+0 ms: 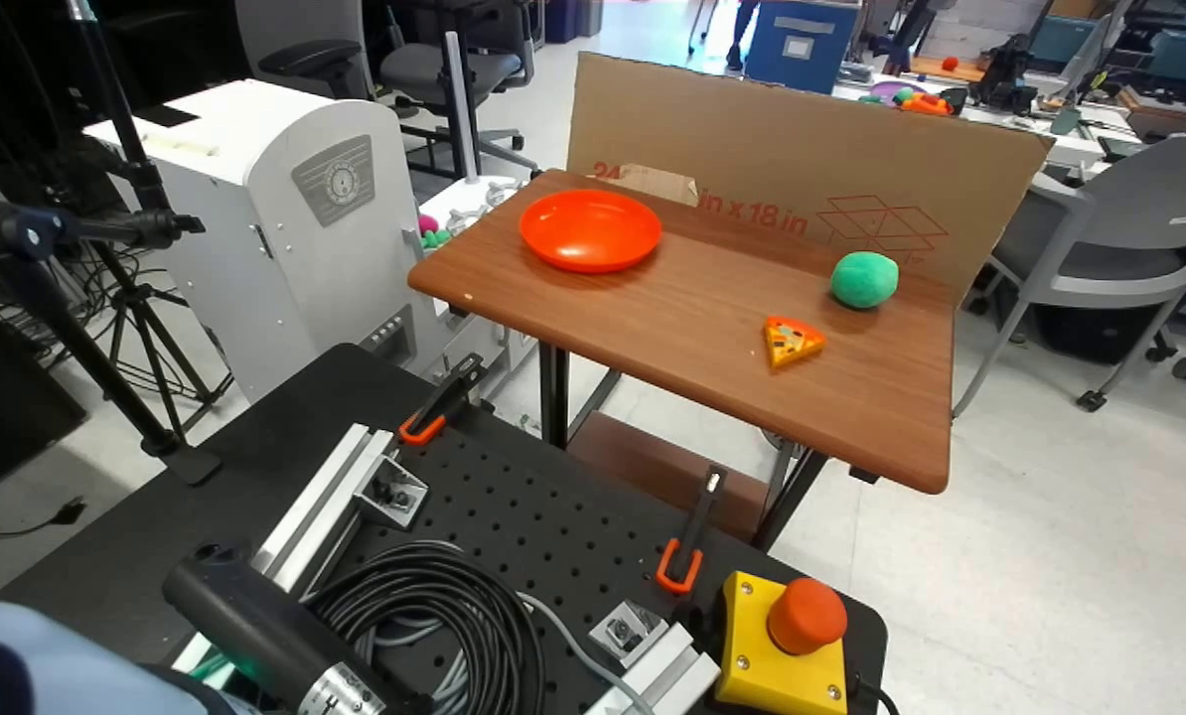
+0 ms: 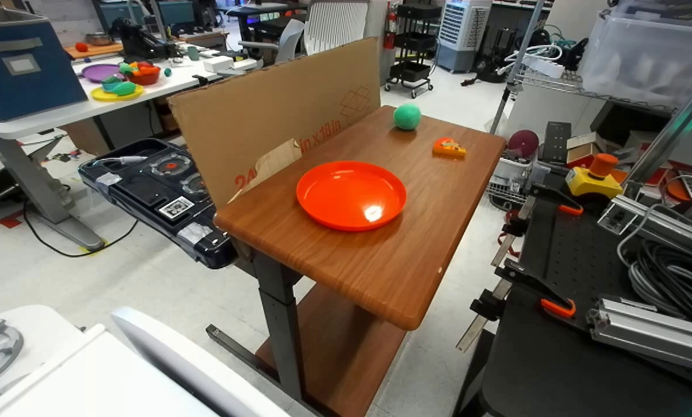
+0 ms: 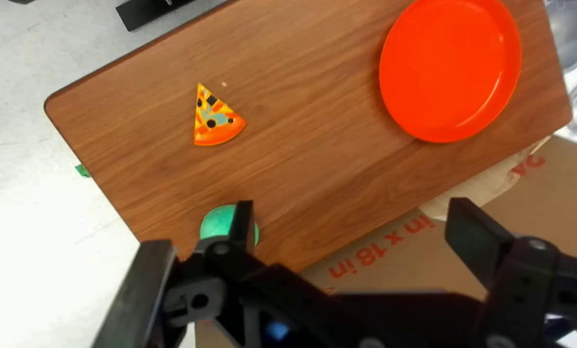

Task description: Put the green plushy on the plate

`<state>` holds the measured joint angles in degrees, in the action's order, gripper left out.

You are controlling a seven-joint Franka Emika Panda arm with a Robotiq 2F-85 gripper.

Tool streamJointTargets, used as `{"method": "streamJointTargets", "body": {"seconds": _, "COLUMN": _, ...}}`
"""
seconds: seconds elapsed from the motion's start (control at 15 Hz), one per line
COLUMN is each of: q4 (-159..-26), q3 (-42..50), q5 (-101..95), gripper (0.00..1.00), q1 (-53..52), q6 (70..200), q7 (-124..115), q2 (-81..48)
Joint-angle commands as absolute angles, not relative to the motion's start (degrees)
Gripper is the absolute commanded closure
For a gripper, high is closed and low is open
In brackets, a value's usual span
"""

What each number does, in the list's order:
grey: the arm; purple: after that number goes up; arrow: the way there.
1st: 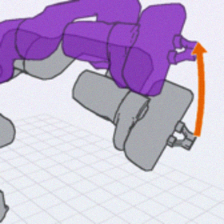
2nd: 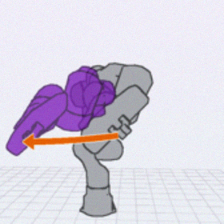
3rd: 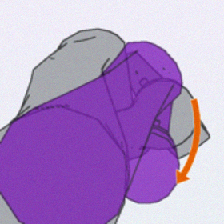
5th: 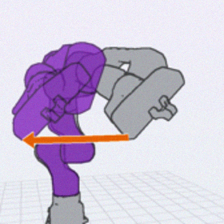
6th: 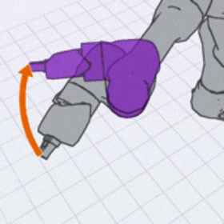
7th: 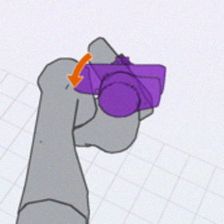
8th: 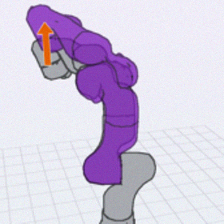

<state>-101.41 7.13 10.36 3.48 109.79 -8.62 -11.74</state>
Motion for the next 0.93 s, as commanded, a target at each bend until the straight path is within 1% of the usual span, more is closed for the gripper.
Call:
{"method": "streamJointTargets", "body": {"seconds": 0.0, "q4": -87.5, "q3": 8.0, "q5": 10.7, "gripper": 0.0, "q1": 4.7, "q6": 107.8, "q7": -13.0, "q2": -23.8}}
{"method": "streamJointTargets", "body": {"seconds": 0.47, "q4": -70.1, "q3": 7.6, "q5": 9.3, "gripper": 0.0, "q1": 6.9, "q6": 103.2, "q7": -19.6, "q2": -40.3}}
{"method": "streamJointTargets", "body": {"seconds": 0.87, "q4": -62.4, "q3": 8.7, "q5": 5.7, "gripper": 0.0, "q1": 6.2, "q6": 101.6, "q7": -23.7, "q2": -49.7}}
